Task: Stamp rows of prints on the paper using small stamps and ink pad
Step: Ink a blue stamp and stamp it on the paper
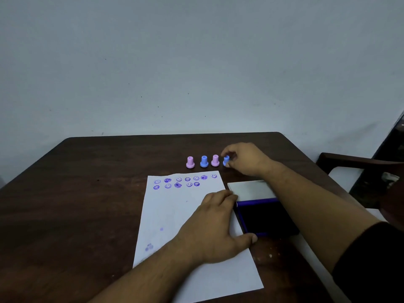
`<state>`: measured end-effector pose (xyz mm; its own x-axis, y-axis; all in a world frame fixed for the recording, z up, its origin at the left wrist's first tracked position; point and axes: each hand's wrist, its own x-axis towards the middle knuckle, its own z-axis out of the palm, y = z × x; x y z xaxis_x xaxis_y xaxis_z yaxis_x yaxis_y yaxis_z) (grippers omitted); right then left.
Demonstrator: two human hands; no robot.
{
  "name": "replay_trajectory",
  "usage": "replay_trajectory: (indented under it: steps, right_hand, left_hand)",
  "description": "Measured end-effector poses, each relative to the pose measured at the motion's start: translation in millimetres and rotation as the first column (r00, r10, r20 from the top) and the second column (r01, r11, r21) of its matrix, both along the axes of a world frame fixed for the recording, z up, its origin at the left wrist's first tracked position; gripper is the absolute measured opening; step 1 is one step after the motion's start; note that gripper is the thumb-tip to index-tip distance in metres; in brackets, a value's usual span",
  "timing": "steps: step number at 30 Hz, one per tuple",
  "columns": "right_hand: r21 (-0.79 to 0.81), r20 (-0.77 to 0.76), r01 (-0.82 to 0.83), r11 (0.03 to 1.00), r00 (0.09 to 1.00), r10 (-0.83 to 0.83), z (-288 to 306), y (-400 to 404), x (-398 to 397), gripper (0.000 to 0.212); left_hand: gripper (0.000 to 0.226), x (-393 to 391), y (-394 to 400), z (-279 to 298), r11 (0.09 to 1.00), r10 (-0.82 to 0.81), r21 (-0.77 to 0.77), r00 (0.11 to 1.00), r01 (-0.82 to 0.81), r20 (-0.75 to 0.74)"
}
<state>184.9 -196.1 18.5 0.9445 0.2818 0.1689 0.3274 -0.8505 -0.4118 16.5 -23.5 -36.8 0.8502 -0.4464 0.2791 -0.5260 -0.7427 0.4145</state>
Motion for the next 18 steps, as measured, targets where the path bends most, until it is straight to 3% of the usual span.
replay_trajectory:
  steps: [5,10,15,18]
  right_hand:
    - [0.041,0.085,0.043,0.998,0.995,-0.047,-8.3,-2.5,-4.7,0.017]
    - [0.234,0.103,0.054,0.971,0.991,-0.08,2.9,-4.8,-39.2,0.022]
    - [0.552,0.12,0.057,0.832,0.982,-0.147,14.7,-30.6,-114.8,0.02]
    - [0.619,0.071,0.091,0.78,0.983,-0.17,13.0,-51.4,-157.1,0.016]
  left_hand:
    - [0.095,-1.7,-0.2,1.9,1.0,0.003,0.014,1.0,-0.002,-0.029]
    - [0.096,-2.3,-1.8,1.8,1.0,0.015,0.017,1.0,-0.015,-0.025]
    - [0.098,-1.7,-1.6,0.3,0.999,0.032,0.012,0.999,-0.032,-0.015]
    - [0.098,0.3,-1.8,1.3,0.999,0.029,0.03,0.998,-0.027,-0.061]
